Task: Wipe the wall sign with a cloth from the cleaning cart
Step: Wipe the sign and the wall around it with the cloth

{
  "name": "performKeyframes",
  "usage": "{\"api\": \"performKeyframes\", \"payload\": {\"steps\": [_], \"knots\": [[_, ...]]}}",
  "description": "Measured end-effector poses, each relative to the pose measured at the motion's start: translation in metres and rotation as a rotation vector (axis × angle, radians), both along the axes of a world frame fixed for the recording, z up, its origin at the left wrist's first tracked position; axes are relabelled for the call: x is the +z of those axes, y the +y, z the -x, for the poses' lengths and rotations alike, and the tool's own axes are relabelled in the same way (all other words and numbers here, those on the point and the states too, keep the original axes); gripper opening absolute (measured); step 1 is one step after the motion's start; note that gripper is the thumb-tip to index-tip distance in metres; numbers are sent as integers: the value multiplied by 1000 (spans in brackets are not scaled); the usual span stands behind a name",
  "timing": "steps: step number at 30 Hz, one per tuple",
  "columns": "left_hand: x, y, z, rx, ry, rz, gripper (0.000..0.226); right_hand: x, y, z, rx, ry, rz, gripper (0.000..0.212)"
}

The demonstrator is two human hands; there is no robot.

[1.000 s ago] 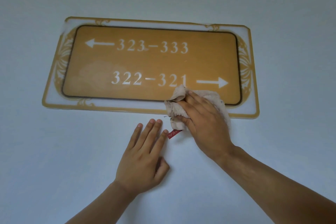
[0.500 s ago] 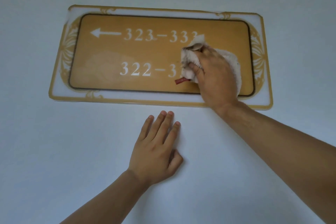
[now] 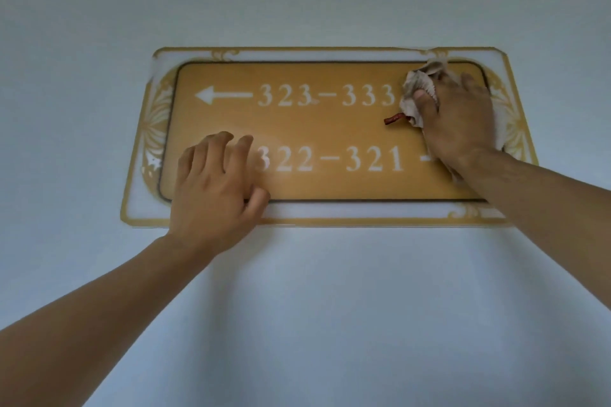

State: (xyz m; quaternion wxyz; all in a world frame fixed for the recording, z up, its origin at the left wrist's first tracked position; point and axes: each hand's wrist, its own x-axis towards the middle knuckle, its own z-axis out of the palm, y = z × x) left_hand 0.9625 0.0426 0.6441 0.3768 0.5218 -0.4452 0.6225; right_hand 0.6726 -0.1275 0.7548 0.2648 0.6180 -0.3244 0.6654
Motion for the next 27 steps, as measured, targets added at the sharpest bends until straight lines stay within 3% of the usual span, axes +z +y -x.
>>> {"api": "performKeyframes", "payload": {"steps": [7,16,21,27], "knots": [[4,35,-86,21,205,9,71,24,6,-23,-31,-23,67,53],[12,38,-112,-126,172,-60,78,23,5,-32,-62,-11,117,53],[9,38,-114,-265,173,-4,74,13,21,-53,-5,66,193,46],[7,37,-109,-290,182,61,72,-4,28,-71,6,190,193,46]]}}
